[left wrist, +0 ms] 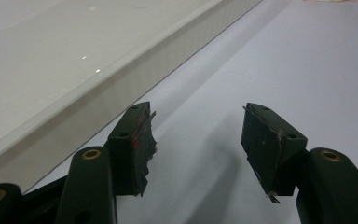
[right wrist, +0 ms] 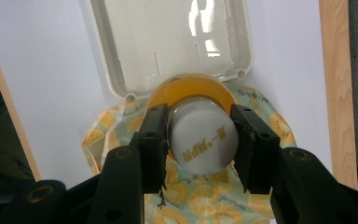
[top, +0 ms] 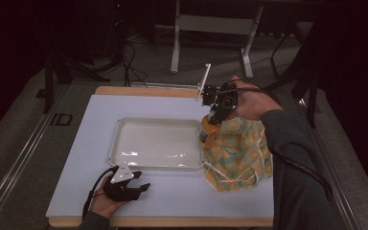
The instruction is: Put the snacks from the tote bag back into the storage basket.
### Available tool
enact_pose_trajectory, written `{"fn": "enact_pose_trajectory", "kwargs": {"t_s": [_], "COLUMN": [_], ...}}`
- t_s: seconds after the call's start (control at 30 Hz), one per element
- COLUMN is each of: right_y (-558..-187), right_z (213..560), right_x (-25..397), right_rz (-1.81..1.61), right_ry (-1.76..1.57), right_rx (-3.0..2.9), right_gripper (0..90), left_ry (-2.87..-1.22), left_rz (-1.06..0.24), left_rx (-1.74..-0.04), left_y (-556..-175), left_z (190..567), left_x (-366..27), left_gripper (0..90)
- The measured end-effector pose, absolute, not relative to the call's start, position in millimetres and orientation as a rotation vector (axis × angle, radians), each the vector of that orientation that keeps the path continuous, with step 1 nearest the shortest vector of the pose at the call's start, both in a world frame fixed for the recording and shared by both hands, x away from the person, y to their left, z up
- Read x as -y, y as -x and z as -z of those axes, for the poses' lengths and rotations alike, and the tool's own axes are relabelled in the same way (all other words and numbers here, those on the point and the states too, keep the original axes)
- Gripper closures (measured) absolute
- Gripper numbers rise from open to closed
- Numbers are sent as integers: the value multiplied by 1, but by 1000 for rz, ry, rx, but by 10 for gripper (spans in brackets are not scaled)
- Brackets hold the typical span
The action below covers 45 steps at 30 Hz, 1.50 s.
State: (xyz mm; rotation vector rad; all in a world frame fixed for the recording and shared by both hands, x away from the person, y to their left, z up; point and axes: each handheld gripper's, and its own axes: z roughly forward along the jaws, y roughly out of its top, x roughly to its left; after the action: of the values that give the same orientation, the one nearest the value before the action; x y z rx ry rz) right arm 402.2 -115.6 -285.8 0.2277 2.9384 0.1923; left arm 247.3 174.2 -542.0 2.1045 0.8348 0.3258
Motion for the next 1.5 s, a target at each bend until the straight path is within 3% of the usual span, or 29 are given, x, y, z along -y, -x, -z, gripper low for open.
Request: {"fn": "enact_pose_trajectory", "kwargs": {"t_s": [1.5], "right_y": [-387], "right_z": [298], "right_x": [81], "right_rz": [-176], "right_ry": [-58], "right_rx": [-2966], "right_gripper": [589], "left_ry": [-2108], "left_rz": [-322], "left_rx": [-835], "left_y": [-247], "left_z": [542], "left_x": [-174], "left_gripper": [432]}}
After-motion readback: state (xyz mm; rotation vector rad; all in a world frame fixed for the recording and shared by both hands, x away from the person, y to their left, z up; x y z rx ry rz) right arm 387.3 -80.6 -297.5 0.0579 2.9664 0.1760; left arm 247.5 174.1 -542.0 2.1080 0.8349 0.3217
